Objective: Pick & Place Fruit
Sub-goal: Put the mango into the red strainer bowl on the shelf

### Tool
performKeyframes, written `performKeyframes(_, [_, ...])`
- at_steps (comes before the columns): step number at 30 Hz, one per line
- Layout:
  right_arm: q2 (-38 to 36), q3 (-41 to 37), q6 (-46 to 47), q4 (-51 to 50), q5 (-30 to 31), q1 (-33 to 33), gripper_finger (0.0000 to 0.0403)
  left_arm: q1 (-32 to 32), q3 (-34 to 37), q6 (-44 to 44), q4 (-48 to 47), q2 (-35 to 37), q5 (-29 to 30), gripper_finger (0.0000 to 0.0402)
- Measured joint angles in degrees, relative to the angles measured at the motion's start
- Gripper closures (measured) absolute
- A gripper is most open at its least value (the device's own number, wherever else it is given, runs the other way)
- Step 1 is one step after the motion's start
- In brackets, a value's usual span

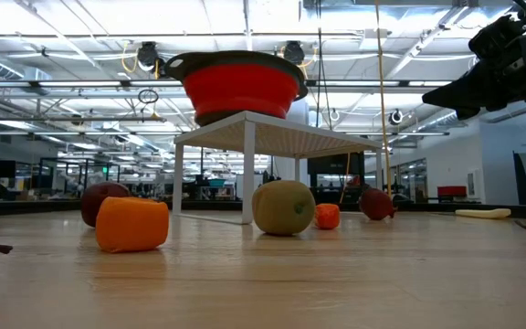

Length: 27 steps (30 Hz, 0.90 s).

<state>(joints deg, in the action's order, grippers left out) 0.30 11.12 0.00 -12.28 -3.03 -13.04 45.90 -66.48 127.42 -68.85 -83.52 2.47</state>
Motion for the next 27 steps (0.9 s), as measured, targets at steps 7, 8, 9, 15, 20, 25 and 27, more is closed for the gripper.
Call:
performKeyframes(7, [0.0, 0.0, 0.0, 0.0, 0.0, 0.0, 0.0403, 0.0, 0.0, 1.6, -0.2, -6.1, -7.5, 0.0025])
performKeyframes(8, [0.0, 0.0, 0.0, 0.0, 0.0, 0.0, 0.0403, 0.0, 0.0, 1.3, 0.0, -7.0, -7.9, 0.0025])
performKeyframes(9, [0.0, 0.0, 0.0, 0.0, 0.0, 0.0, 0.0403, 0.0, 0.0, 1.2, 0.1, -7.9, -7.9, 0.0025])
performKeyframes(15, [0.0, 0.0, 0.0, 0.0, 0.0, 0.0, 0.0403, 0.0, 0.0, 2.2, 0.0, -11.7, -8.0, 0.0025])
performKeyframes(20, [0.0, 0.0, 0.0, 0.0, 0.0, 0.0, 0.0403, 0.1, 0.0, 4.6, -0.4, -14.1, -8.9, 0.0025])
performKeyframes(25, [0.0, 0.0, 0.0, 0.0, 0.0, 0.0, 0.0403, 0.4, 1.1, 5.1, 0.4, -15.9, -10.2, 0.0025])
performKeyframes(27, [0.0, 0.0, 0.0, 0.0, 0.0, 0.0, 0.0403, 0.4, 2.5, 5.1, 2.0, -16.3, -11.7, 0.0025])
